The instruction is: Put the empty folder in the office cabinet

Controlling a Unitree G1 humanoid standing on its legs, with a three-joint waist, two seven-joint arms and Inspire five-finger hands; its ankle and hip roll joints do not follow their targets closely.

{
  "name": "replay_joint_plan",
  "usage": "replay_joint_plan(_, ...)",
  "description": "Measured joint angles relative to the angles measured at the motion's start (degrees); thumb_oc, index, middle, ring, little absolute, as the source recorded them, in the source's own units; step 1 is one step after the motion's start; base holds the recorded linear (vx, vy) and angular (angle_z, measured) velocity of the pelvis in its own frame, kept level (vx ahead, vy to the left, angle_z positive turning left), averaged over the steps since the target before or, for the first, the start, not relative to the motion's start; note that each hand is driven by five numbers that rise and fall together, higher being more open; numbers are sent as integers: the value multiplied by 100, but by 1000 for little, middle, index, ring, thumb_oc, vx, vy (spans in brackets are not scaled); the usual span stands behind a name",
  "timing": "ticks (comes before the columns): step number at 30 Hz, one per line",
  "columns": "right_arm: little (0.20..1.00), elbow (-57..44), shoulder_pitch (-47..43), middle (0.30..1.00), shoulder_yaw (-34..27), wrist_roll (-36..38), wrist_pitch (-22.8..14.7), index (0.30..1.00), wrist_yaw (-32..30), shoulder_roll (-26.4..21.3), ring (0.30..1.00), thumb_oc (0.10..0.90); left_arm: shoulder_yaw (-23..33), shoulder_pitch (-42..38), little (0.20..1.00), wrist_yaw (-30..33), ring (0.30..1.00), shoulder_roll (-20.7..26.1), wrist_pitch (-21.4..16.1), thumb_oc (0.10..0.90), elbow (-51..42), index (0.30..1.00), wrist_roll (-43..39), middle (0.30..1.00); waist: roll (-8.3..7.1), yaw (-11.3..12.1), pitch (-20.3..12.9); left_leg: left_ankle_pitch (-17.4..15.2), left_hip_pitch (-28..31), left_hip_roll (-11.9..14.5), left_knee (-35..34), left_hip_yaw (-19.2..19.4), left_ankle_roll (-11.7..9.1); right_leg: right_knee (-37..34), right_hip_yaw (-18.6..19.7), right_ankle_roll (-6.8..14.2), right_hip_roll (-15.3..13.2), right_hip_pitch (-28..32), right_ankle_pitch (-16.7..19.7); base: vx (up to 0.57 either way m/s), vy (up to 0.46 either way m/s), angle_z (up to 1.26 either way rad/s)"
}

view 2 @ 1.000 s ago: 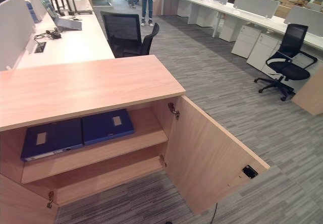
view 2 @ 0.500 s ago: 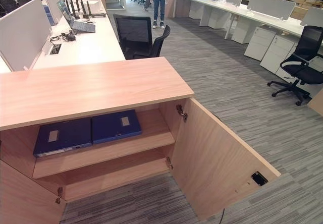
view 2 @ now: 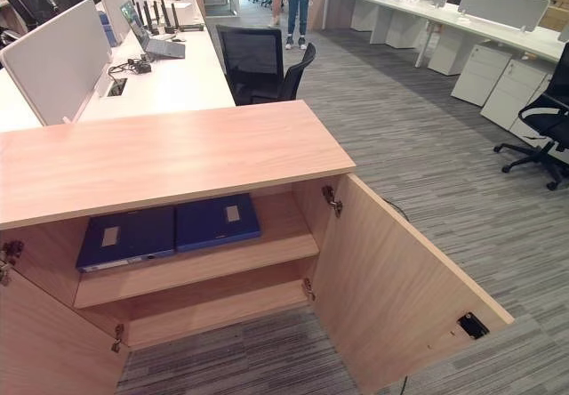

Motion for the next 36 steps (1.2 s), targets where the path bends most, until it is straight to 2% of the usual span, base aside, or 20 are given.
replay_joint_plan(6, 900, 8, -14, 900, -9, 0, 8, 900, 7, -122, 900, 800, -176, -39, 900, -1, 900, -67, -51, 800, -83, 900, 4, 900, 118, 63, 81, 27, -9, 6, 0, -135, -41, 0, -137, -19, -10, 68, -21, 8, 13, 10)
replay_joint_plan(18, 900, 67, -295, 900, -254, -3, 25, 900, 123, -319, 900, 800, -340, -27, 900, -11, 900, -99, -56, 800, -254, 900, 12, 900, 203, 123, 128, 66, -85, 52, 3, -465, -86, 1, -472, -31, 5, 182, -126, -1, 6, 15)
replay_joint_plan(23, 900, 76, -483, 900, -418, 5, 21, 900, 138, -366, 900, 800, -391, -6, 900, -131, 900, -104, -86, 800, -449, 900, 9, 900, 287, 268, 212, 82, -85, 69, 3, -611, -105, 3, -624, -13, 10, 269, -180, -10, 14, 15)
replay_joint_plan(29, 900, 90, -486, 900, -421, 6, 28, 900, 144, -386, 900, 800, -348, 16, 900, -144, 900, -105, -91, 800, -482, 900, 2, 900, 289, 372, 225, 91, -86, 83, 4, -708, -119, 4, -722, -16, 21, 326, -224, -1, 6, 9)
replay_joint_plan(36, 900, 103, -444, 900, -421, 5, 30, 900, 144, -396, 900, 800, -148, 27, 900, -147, 900, -109, -96, 800, -479, 900, -22, 900, 252, 377, 260, 90, -89, 87, 4, -798, -121, 4, -823, 20, 20, 376, -292, 3, -3, 7)
